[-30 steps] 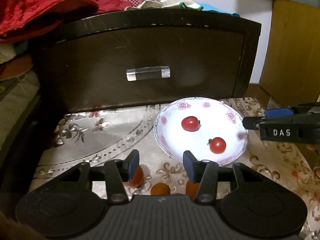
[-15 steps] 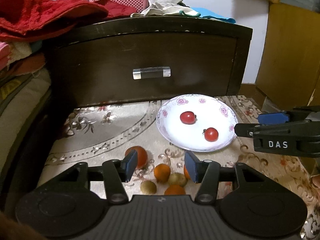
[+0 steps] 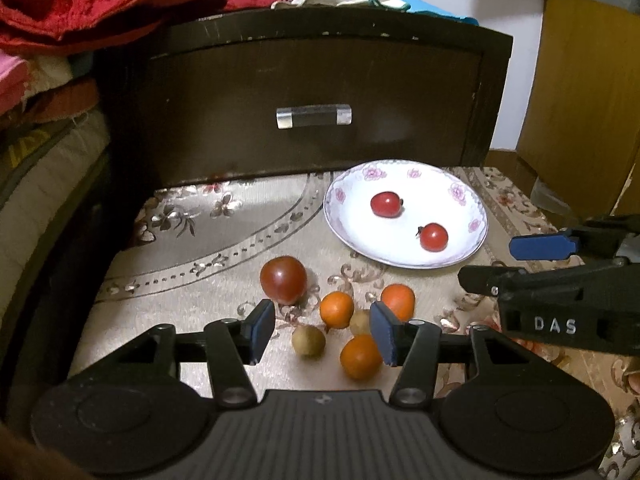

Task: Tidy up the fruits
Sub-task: 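Withdraw both open tools from the plate back toward the remaining fruit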

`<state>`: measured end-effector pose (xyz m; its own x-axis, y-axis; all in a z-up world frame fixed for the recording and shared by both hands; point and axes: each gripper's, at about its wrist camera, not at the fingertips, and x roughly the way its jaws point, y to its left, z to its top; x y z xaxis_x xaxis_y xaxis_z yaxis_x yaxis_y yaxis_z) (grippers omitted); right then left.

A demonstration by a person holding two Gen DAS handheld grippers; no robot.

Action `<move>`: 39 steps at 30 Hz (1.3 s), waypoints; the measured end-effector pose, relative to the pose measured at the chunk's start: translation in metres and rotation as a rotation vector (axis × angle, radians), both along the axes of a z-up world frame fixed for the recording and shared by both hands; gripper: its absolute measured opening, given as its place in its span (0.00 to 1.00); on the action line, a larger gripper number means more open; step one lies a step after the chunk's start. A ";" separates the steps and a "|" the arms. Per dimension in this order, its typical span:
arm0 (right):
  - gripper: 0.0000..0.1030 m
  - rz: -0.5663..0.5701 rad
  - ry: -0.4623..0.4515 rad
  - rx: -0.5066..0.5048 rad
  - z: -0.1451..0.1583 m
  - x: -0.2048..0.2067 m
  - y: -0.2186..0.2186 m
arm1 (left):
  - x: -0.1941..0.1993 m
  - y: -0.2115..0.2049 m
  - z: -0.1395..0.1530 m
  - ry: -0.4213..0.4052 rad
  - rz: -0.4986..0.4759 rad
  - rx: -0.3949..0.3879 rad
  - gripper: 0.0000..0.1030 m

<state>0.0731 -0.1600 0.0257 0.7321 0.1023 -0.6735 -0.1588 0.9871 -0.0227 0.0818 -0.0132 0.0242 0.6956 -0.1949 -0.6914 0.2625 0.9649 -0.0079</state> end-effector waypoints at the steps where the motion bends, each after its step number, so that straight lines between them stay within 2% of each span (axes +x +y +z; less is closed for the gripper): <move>1: 0.50 0.006 0.006 -0.006 -0.002 0.000 0.002 | 0.001 0.000 -0.002 0.004 -0.003 0.002 0.55; 21: 0.50 0.074 0.092 -0.029 -0.029 0.012 0.019 | 0.006 0.001 -0.023 0.059 -0.029 0.036 0.56; 39: 0.50 0.100 0.110 -0.035 -0.034 0.015 0.024 | 0.005 0.007 -0.027 0.073 -0.029 0.040 0.56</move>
<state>0.0878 -0.1356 -0.0085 0.6412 0.1466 -0.7532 -0.2600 0.9650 -0.0335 0.0865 -0.0062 -0.0029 0.6378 -0.1851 -0.7476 0.2904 0.9569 0.0108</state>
